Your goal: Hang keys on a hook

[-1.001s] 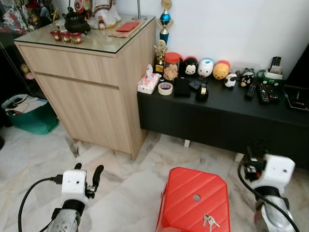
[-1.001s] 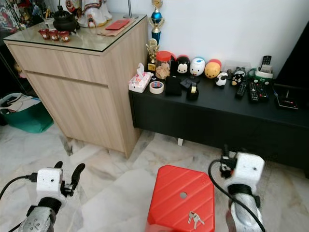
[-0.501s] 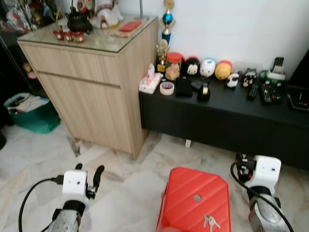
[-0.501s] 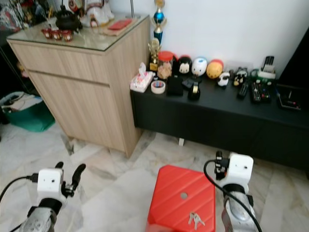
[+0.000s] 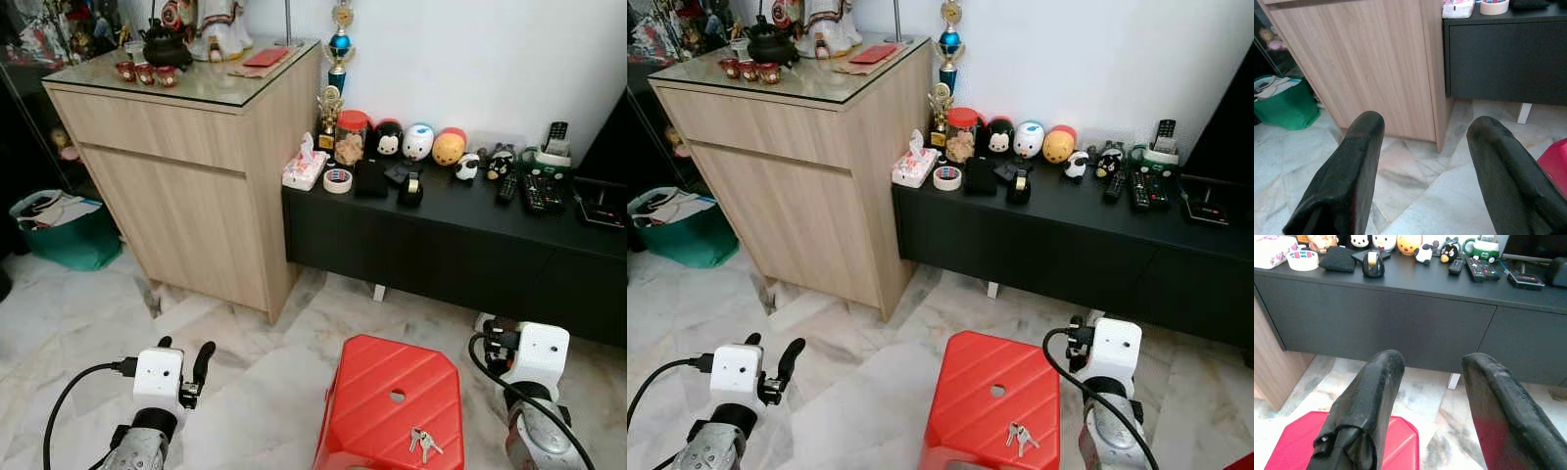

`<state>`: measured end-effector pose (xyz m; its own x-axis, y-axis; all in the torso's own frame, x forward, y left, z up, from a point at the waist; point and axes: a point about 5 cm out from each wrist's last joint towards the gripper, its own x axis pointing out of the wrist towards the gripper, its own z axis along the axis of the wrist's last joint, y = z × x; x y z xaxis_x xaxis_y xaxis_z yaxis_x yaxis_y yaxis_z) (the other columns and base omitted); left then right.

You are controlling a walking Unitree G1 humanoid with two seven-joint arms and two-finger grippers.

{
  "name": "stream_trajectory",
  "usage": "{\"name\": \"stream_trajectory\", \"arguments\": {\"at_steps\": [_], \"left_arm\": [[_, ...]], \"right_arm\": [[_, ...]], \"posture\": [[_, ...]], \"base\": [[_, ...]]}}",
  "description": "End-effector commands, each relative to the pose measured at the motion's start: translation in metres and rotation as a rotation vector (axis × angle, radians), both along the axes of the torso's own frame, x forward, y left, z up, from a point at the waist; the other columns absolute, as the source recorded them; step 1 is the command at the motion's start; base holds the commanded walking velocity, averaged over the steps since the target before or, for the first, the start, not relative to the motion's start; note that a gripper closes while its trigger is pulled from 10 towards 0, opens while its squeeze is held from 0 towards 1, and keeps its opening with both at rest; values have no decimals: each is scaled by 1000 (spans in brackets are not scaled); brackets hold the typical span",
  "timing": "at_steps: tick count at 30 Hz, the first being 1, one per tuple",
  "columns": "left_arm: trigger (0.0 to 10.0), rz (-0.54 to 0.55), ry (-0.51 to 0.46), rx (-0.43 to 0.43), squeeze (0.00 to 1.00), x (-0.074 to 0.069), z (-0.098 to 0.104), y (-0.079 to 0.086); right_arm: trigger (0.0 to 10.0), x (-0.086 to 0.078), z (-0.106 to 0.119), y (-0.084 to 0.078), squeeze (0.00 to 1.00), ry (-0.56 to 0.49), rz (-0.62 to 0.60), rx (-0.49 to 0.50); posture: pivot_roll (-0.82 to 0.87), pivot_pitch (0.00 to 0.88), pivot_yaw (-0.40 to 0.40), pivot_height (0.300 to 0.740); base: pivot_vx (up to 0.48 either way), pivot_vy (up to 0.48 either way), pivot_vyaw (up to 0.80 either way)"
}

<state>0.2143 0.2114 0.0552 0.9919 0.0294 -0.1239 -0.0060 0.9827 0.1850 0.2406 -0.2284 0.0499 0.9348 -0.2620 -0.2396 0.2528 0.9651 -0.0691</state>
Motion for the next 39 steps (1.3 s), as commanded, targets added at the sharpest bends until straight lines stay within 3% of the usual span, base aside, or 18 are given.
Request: {"name": "stream_trajectory", "arguments": {"at_steps": [1,9,13,30,34,39], "left_arm": [[10000,-2,23,-1,0,-1,-4,-2],[10000,-9,30,-3,0,-2,-6,-4],[10000,-9,33,-5,0,-3,-7,-4],[10000,-6,77,7,0,-2,-13,-5],[10000,22,76,-35,0,-3,-15,-3],[10000,15,73,-37,0,-2,-15,-1]], "right_arm": [[10000,2,-1,0,0,5,9,3],[10000,-5,-16,-7,0,93,-8,-24],[10000,-7,-22,-3,0,120,37,-23],[10000,-13,-31,-1,0,130,74,3],[10000,-13,-32,-3,0,125,87,-15],[10000,-17,-37,-5,0,137,76,1]], "posture": [[5,0,-29,649],[7,0,-31,635],[3,0,-31,635],[4,0,-32,635],[6,0,-37,635],[8,0,-36,635]], "base": [[0,0,0],[0,0,0],[0,0,0],[0,0,0],[0,0,0],[0,0,800]]}}
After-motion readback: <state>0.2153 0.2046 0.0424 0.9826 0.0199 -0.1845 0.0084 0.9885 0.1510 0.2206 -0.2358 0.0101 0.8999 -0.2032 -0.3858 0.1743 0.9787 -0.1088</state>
